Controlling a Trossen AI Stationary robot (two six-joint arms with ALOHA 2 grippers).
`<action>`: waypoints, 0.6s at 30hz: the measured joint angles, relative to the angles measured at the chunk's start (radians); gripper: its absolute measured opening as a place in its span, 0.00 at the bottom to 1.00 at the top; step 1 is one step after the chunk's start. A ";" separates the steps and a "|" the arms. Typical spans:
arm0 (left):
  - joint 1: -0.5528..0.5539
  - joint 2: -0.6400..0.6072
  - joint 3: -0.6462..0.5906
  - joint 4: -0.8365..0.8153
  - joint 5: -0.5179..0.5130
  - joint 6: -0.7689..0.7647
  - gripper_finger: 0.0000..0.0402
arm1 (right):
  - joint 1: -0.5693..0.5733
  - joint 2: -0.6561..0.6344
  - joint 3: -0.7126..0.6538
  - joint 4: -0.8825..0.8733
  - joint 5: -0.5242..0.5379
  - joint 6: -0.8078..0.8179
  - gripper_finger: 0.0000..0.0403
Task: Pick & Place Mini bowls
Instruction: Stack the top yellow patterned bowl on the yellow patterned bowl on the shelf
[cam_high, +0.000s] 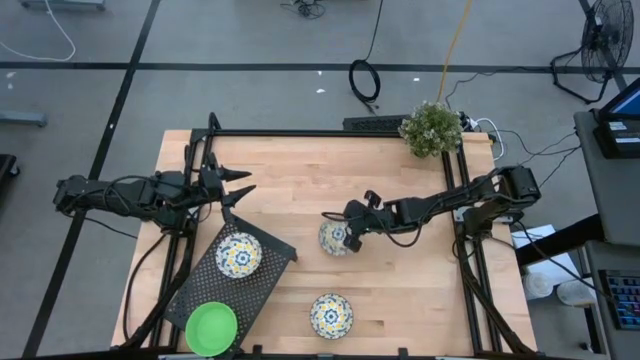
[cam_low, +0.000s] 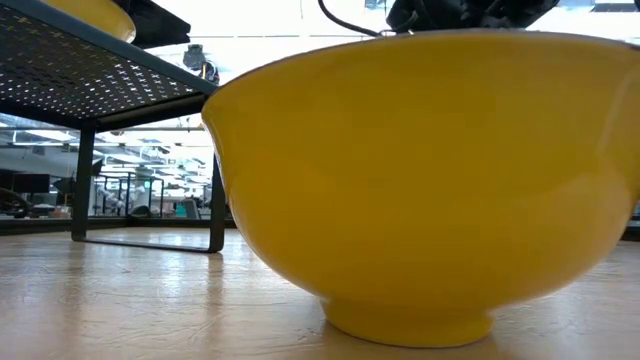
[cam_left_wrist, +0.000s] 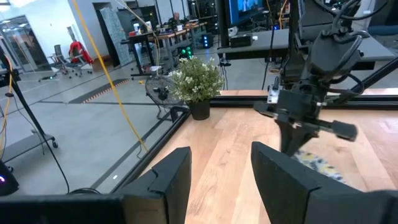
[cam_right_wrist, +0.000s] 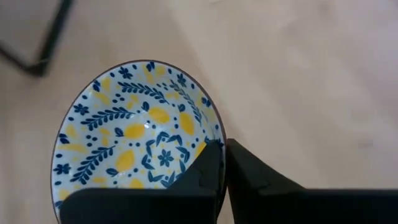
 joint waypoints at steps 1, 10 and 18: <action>0.000 0.000 0.000 0.000 0.000 0.000 0.43 | 0.000 0.000 0.000 0.003 0.040 -0.014 0.01; 0.000 0.000 0.000 0.001 0.000 -0.008 0.43 | 0.040 0.003 -0.003 0.039 0.338 -0.169 0.01; 0.000 0.000 0.000 -0.006 0.000 -0.010 0.43 | 0.043 0.003 -0.002 0.104 0.320 -0.213 0.00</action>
